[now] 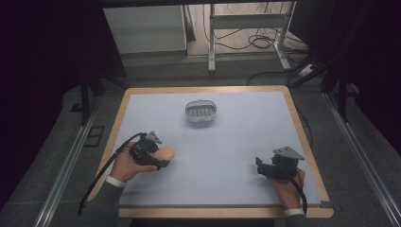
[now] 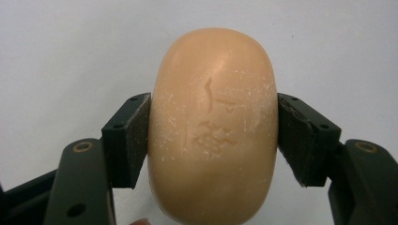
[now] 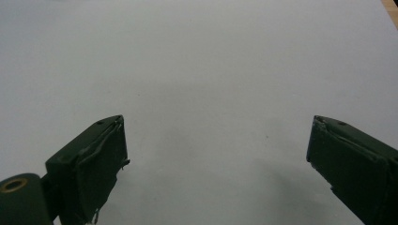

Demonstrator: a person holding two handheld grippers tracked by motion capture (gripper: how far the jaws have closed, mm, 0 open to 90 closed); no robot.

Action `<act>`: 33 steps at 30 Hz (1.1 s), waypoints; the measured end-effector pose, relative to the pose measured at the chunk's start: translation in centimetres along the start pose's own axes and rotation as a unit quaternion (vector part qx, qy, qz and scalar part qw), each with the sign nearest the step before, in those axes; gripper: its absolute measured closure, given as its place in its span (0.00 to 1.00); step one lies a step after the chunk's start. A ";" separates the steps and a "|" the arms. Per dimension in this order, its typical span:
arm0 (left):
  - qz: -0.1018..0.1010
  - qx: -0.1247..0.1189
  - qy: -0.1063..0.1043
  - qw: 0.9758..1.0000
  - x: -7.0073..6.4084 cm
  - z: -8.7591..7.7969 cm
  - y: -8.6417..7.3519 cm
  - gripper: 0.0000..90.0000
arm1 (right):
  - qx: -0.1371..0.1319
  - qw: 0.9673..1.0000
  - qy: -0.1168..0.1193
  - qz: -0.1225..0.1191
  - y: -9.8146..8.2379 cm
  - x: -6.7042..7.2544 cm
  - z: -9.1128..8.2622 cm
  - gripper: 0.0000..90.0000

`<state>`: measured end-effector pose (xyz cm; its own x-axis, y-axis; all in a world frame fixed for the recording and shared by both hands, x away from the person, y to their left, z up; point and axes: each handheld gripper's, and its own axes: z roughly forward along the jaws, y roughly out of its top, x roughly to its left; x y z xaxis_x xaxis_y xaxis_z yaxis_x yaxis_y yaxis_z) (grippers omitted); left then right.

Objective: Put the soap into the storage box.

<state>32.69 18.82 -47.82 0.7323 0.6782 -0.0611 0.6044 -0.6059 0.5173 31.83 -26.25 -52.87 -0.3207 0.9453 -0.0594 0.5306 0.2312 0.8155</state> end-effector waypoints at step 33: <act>0.005 -0.007 0.002 1.000 1.9 0.7 4.4 0.36 | 0.003 1.000 -0.003 -0.004 0.0 0.1 0.0 0.06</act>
<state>36.93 17.16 -46.27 0.7364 0.6745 -0.0527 0.5933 -0.6064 0.5294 31.81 -26.12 -52.88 -0.3207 0.9447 -0.0686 0.5321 0.2396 0.8121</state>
